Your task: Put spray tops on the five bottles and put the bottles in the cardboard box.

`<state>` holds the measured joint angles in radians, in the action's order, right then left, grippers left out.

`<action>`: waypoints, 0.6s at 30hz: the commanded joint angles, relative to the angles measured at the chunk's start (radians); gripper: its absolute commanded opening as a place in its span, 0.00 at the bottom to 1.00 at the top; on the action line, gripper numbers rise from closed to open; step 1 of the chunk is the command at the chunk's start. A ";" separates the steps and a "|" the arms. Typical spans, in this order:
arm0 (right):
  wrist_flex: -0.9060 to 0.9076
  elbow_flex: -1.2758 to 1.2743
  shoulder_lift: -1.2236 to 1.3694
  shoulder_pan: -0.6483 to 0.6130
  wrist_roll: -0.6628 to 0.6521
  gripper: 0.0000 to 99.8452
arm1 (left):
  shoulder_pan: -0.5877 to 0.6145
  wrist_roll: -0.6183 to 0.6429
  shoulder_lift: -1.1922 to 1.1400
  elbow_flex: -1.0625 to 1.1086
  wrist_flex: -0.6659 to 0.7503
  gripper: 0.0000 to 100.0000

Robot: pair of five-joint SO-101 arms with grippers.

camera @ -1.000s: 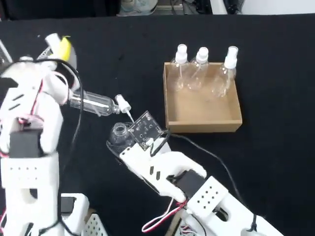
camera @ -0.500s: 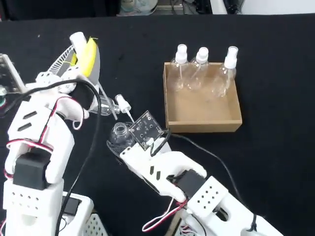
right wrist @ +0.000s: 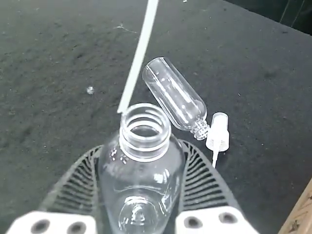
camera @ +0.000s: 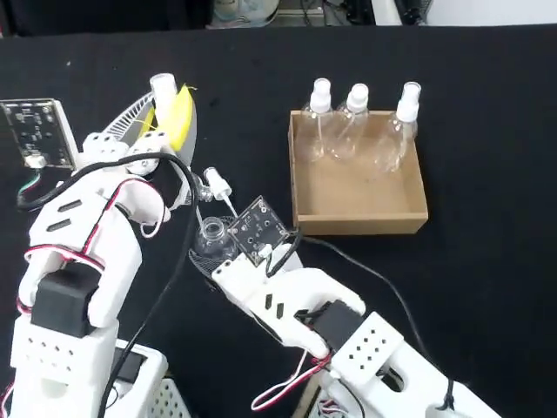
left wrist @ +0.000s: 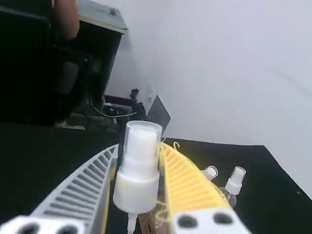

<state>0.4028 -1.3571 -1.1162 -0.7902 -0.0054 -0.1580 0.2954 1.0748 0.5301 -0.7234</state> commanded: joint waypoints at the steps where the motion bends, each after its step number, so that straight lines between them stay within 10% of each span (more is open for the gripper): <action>1: -0.026 0.005 -0.021 -0.015 0.008 0.01 | -0.013 -0.005 0.015 0.007 0.002 0.03; 18: -0.028 -0.004 -0.021 -0.015 0.008 0.01 | -0.010 0.117 0.011 -0.027 0.017 0.03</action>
<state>0.4028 -1.3679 -1.1162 -0.7902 -0.0054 -0.1596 0.3966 1.0748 0.5485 -0.7234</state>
